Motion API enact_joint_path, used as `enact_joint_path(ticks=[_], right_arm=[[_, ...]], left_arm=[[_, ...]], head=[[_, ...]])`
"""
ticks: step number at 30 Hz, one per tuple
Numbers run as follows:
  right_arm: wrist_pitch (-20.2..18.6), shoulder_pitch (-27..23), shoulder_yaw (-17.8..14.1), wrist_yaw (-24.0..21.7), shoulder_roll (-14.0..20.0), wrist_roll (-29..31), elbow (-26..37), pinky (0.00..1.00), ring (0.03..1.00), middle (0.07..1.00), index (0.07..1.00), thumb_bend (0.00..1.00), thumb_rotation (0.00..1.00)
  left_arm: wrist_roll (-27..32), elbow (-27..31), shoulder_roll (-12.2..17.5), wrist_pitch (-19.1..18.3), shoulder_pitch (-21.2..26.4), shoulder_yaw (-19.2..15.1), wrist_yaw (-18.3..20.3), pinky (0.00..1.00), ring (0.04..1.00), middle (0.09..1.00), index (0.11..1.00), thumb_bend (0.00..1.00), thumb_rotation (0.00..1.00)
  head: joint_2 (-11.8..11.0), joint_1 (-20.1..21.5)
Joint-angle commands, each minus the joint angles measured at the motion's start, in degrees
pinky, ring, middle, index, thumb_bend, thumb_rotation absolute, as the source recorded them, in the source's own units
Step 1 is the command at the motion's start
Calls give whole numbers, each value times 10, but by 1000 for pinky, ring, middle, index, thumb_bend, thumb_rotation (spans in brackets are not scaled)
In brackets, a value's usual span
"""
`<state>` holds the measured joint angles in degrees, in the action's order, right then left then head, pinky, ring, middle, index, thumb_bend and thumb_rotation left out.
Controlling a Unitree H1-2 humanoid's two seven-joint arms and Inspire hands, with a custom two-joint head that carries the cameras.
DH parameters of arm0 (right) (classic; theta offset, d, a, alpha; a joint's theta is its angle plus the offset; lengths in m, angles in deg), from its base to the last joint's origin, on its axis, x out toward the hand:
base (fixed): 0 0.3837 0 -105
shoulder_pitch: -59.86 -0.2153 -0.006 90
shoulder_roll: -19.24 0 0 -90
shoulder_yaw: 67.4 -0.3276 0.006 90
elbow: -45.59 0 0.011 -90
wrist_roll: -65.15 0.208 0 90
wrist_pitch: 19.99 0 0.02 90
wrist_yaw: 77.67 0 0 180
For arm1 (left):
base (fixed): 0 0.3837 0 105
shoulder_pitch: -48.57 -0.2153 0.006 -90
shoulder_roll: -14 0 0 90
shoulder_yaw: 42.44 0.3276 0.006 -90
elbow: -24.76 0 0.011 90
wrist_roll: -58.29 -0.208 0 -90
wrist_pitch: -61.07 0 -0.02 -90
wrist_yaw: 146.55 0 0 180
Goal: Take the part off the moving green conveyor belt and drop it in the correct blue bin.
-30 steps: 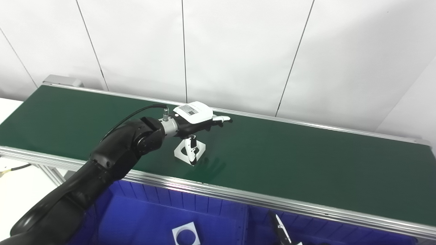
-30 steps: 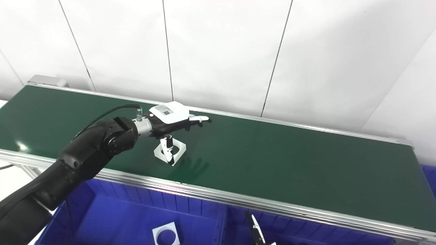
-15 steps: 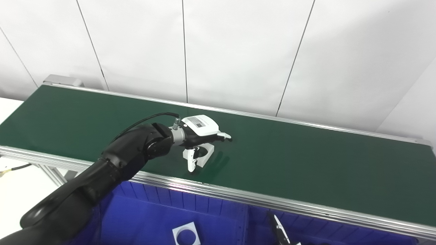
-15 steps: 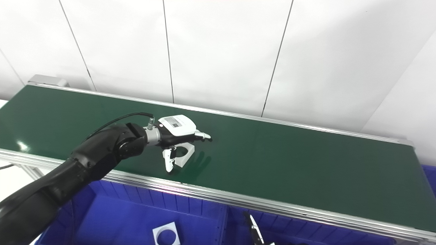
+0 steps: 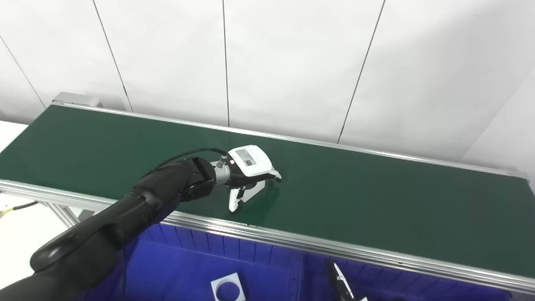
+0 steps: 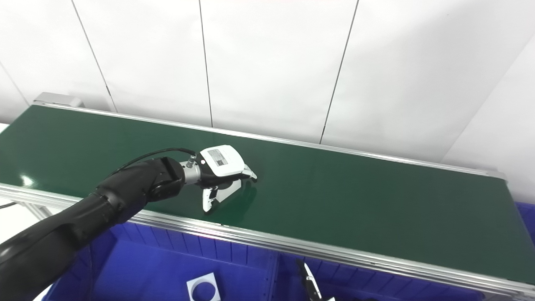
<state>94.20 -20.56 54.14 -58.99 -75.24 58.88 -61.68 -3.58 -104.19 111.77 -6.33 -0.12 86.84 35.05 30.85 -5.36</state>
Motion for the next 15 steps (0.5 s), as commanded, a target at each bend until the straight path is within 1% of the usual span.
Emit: enact_joint_path(ticks=[1, 2, 3, 6, 8, 10, 15], right_arm=[[27, 0, -1, -1, -4, 3, 19, 948, 963, 965, 952, 913, 971], [27, 0, -2, -2, -4, 4, 19, 953, 966, 966, 953, 916, 972], [27, 0, -1, -3, -4, 3, 20, 955, 966, 968, 954, 912, 973], [27, 0, -1, -3, -4, 2, 20, 956, 965, 967, 953, 908, 974], [27, 0, -2, -5, -5, 3, 19, 953, 962, 966, 952, 912, 972], [27, 0, -2, -5, -6, 3, 20, 950, 962, 965, 950, 914, 972], [27, 1, -4, -6, -8, 3, 19, 937, 951, 960, 946, 918, 974]], left_arm=[[-8, -13, 7, -10, 29, -6, -43, 534, 563, 654, 640, 744, 0], [-7, -18, 5, -9, 30, -6, -52, 483, 474, 580, 565, 599, 0], [-2, -20, 3, -9, 31, -8, -54, 421, 417, 519, 541, 531, 0], [9, -23, 0, -6, 33, -11, -55, 365, 382, 475, 536, 503, 0], [11, -22, 0, -1, 34, -10, -59, 350, 380, 480, 531, 499, 0], [12, -19, 1, 0, 34, -9, -58, 357, 387, 499, 521, 499, 0], [12, -13, 2, 2, 36, -7, -50, 350, 379, 478, 532, 499, 0]], head=[[1, 0], [1, 0], [1, 0], [1, 0], [1, 1], [1, 1], [0, 2]])
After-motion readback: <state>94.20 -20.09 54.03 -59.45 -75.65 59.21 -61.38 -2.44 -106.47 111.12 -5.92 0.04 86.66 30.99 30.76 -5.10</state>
